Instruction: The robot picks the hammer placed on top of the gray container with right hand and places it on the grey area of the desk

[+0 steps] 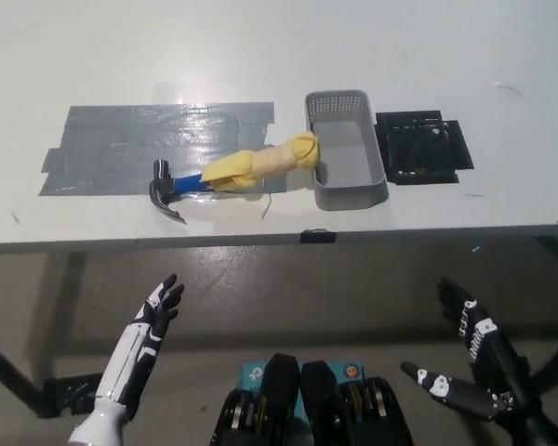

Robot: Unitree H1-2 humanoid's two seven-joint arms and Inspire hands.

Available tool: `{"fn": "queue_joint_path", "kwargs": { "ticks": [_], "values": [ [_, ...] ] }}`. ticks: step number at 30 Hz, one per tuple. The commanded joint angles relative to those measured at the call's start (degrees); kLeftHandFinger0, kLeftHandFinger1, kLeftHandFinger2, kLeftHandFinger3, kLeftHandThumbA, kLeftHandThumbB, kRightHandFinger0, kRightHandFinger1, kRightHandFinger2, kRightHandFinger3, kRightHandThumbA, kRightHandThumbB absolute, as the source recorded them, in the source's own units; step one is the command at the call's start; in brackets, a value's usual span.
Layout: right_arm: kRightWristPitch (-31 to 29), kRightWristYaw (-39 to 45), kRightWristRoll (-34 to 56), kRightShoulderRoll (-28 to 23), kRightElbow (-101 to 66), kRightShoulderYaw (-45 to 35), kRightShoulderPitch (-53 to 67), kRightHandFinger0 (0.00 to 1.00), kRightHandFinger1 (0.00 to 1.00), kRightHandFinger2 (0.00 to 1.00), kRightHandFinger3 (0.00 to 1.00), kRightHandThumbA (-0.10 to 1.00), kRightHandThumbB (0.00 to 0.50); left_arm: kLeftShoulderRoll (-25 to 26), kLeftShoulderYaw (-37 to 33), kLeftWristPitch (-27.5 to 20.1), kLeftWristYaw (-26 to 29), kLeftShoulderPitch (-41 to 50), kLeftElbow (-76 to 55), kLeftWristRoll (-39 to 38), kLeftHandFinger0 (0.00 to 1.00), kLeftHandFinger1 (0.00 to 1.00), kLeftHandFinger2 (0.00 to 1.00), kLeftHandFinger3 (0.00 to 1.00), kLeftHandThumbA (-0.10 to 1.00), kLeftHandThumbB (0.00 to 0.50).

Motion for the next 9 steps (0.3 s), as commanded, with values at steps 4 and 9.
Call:
{"fn": "queue_joint_path", "kwargs": {
  "ticks": [4, 9],
  "values": [
    [-5.99, -3.19, -1.82, -1.0, -0.49, 1.72, 0.46, 1.0, 1.0, 1.0, 1.0, 0.79, 0.254, -0.24, 0.75, -3.47, 0.97, 0.51, -2.25, -0.56, 1.0, 1.0, 1.0, 1.0, 1.0, 0.258],
    [-5.91, -4.03, -2.83, -1.65, -0.39, 2.44, 0.25, 1.0, 1.0, 1.0, 1.0, 0.76, 0.25, -0.32, 0.81, -3.21, 1.11, 0.44, -2.36, -0.03, 1.0, 1.0, 1.0, 1.0, 1.0, 0.245]
  ]
}}
